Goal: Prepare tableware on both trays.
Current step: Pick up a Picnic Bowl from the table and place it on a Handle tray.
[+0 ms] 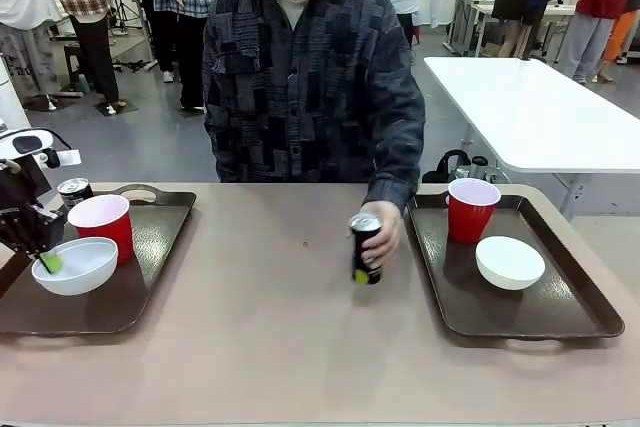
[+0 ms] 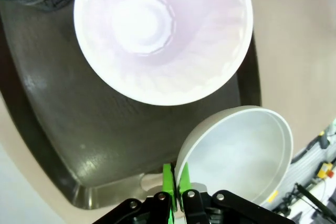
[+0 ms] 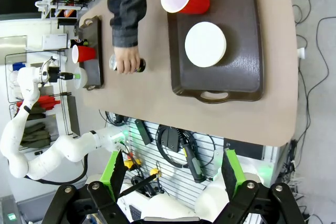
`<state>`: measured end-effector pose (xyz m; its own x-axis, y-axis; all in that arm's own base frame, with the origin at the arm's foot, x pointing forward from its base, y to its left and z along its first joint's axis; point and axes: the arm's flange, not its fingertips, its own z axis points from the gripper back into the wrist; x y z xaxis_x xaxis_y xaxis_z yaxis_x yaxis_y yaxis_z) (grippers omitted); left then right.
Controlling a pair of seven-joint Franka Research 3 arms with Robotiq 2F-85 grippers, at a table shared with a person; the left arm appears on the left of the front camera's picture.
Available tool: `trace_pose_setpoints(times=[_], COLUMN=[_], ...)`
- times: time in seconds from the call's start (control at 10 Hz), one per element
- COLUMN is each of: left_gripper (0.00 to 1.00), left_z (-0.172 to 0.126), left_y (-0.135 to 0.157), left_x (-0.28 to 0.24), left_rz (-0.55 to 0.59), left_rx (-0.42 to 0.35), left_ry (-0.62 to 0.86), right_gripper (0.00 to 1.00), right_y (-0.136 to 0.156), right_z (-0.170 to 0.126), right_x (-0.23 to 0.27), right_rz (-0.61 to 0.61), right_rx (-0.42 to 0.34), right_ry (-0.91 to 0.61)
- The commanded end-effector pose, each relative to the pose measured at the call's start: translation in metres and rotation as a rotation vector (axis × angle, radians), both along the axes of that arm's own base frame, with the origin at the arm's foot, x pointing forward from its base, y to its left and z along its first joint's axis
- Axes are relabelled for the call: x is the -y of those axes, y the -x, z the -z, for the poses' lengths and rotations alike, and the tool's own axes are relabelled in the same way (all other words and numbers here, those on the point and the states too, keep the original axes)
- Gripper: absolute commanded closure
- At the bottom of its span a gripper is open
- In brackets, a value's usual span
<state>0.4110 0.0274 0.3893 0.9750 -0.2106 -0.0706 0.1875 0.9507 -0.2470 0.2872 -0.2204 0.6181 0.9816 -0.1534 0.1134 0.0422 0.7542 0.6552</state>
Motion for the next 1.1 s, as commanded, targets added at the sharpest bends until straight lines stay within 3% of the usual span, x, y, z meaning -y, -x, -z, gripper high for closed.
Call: trace_pose_setpoints(times=[0.0,0.2,0.6,0.7,0.8,0.9,1.0], left_gripper=[0.96,0.96,0.96,0.36,0.36,0.0,0.72], left_z=[0.009,0.022,0.038,0.034,0.029,0.022,0.014], left_y=[-0.001,0.006,0.006,0.008,0.011,0.013,0.016], left_x=[-0.001,0.004,0.006,0.005,0.005,0.003,-0.001], left_rz=[0.046,0.087,0.075,0.086,0.084,0.092,0.089], left_rx=[0.049,0.141,0.195,0.195,0.197,0.191,0.185], left_ry=[-0.059,-0.124,-0.159,-0.153,-0.152,-0.155,-0.147], right_gripper=[0.05,0.05,0.05,0.05,0.05,0.05,0.05], right_y=[0.001,0.001,0.001,0.001,0.001,0.001,0.001], right_z=[0.001,0.001,0.001,0.001,0.001,0.001,0.001], right_x=[-0.003,-0.003,-0.003,-0.003,-0.003,-0.003,-0.003], right_rz=[0.001,0.001,0.001,0.001,0.001,0.001,0.001], right_rx=[0.003,0.003,0.003,0.003,0.003,0.003,0.003], right_ry=[-0.017,-0.017,-0.017,-0.017,-0.017,-0.017,-0.017])
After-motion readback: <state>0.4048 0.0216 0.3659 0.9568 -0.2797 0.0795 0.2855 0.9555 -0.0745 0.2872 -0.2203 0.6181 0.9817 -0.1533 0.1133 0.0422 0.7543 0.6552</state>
